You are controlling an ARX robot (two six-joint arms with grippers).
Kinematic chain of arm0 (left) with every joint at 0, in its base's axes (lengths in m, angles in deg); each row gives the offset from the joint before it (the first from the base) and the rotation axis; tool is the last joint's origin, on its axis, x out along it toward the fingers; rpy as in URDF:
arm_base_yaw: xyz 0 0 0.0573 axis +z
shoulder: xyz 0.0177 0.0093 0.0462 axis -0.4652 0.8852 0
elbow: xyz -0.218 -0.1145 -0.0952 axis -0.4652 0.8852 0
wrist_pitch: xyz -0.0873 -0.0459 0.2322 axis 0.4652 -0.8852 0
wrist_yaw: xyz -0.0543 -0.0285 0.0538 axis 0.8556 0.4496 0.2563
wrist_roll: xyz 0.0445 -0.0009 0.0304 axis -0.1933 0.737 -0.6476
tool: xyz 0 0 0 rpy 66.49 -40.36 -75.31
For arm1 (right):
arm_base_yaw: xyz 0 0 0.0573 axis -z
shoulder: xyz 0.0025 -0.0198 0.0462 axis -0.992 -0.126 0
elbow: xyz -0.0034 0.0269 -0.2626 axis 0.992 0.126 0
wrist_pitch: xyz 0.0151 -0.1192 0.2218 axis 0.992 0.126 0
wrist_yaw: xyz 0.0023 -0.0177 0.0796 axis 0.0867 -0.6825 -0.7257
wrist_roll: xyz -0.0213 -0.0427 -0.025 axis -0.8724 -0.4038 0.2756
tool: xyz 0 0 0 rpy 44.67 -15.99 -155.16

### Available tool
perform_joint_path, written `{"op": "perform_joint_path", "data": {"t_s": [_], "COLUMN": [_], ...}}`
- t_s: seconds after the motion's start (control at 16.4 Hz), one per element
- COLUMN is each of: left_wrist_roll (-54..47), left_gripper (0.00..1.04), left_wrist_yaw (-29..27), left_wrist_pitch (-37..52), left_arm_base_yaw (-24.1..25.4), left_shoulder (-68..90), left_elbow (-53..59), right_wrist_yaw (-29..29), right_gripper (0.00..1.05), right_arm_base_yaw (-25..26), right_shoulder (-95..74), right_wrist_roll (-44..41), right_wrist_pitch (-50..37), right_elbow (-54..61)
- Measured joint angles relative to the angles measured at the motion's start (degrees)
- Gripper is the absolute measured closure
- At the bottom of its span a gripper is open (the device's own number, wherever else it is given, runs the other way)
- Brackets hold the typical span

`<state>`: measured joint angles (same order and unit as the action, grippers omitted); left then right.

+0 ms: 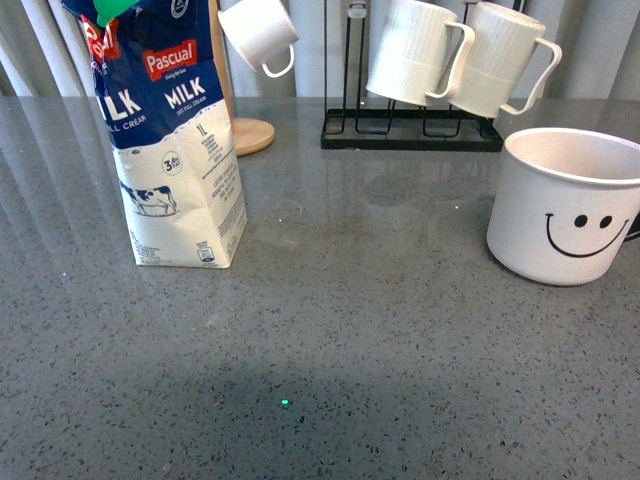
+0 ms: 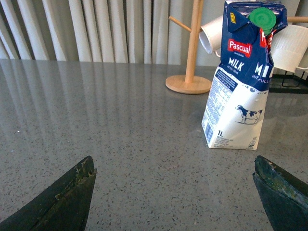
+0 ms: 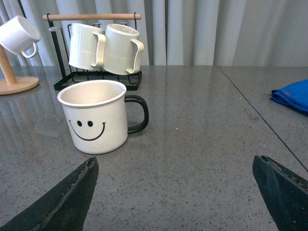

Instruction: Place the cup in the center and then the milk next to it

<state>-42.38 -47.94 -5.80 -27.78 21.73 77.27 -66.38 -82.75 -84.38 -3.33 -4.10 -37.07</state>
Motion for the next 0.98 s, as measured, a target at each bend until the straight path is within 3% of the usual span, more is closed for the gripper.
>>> {"op": "perform_joint_path", "data": {"t_s": [0.98], "left_wrist_roll": [0.0], "left_gripper": [0.07], "left_wrist_yaw": [0.0], "left_wrist_pitch": [0.0], "left_arm_base_yaw": [0.0], "left_shoulder": [0.0], "left_elbow": [0.0], "right_wrist_yaw": [0.0], "right_gripper": [0.07], "right_arm_base_yaw": [0.0], "right_shoulder": [0.0], "right_wrist_roll": [0.0], "right_wrist_pitch": [0.0], "right_elbow": [0.0]}}
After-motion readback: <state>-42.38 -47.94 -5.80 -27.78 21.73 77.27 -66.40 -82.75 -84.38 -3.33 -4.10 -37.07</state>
